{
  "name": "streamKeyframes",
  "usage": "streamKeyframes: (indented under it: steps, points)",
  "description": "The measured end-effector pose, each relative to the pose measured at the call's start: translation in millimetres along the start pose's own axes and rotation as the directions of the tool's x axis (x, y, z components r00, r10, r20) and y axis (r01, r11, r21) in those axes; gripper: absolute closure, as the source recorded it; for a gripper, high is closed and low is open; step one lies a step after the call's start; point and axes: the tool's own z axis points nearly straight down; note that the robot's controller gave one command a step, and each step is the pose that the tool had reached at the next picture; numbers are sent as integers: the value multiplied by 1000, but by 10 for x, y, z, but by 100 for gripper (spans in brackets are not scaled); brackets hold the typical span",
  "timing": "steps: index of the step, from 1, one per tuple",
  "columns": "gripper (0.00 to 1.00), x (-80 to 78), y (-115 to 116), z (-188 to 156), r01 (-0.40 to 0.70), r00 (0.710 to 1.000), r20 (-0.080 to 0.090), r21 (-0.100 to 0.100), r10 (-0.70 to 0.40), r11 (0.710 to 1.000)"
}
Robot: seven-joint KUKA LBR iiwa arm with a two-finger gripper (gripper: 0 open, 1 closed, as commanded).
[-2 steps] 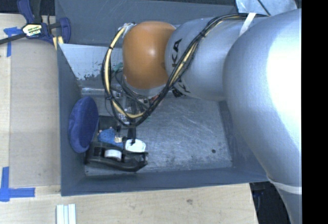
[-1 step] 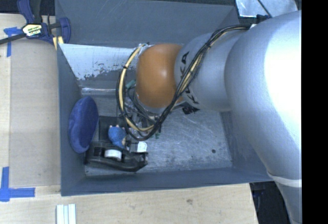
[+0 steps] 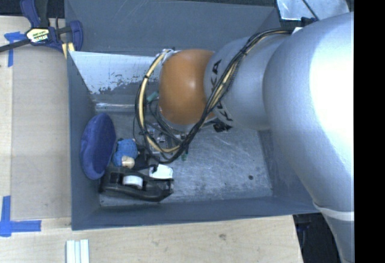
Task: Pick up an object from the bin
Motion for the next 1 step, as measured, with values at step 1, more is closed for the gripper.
streamKeyframes:
  steps: [1]
  points:
    - [0,4,0,6,0,1000,-1,0,0,1000]
